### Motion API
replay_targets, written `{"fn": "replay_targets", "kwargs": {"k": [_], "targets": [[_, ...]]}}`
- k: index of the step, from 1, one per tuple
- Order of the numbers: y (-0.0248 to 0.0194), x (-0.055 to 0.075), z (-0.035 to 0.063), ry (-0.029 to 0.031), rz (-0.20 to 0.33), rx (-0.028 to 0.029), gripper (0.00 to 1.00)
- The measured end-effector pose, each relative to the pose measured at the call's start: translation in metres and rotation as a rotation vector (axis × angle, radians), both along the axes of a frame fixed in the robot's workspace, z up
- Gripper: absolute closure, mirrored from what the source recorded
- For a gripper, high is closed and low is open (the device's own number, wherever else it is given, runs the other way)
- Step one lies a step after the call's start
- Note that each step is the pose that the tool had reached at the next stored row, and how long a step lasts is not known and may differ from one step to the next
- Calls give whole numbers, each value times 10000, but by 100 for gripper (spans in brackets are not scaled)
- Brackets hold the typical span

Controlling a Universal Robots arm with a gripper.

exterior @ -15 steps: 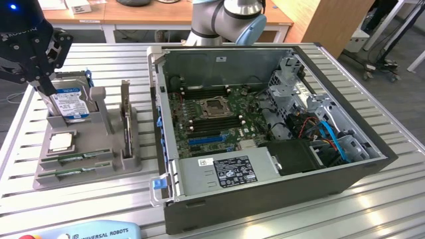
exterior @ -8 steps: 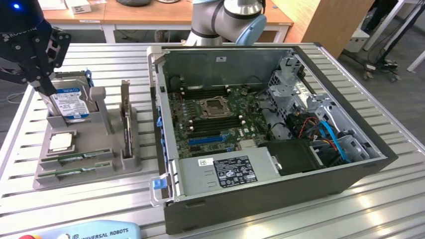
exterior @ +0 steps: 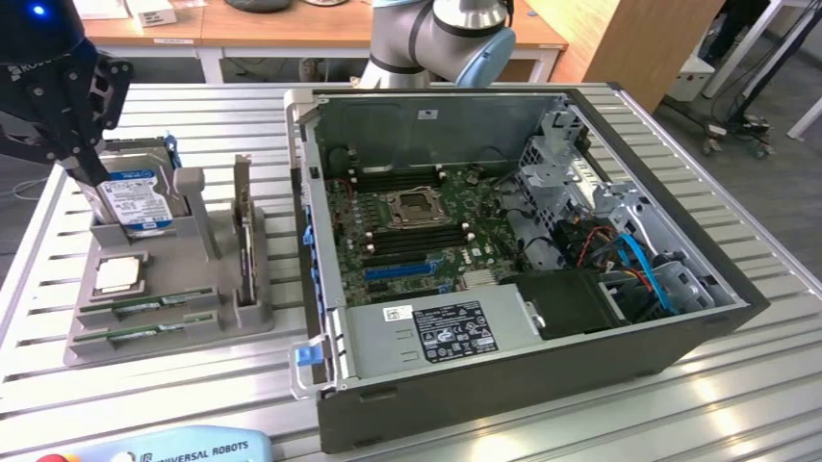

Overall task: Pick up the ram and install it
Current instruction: 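Pick up the ram and move it above insertion slot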

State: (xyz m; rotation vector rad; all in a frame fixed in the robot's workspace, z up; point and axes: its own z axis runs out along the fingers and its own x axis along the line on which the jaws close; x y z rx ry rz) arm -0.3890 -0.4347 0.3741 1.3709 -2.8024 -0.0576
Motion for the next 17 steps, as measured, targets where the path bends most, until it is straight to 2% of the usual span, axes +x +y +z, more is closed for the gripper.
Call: {"fn": "replay_targets", "kwargs": {"k": [17], "targets": [[0,0,-1,0,2427,0,90]]}}
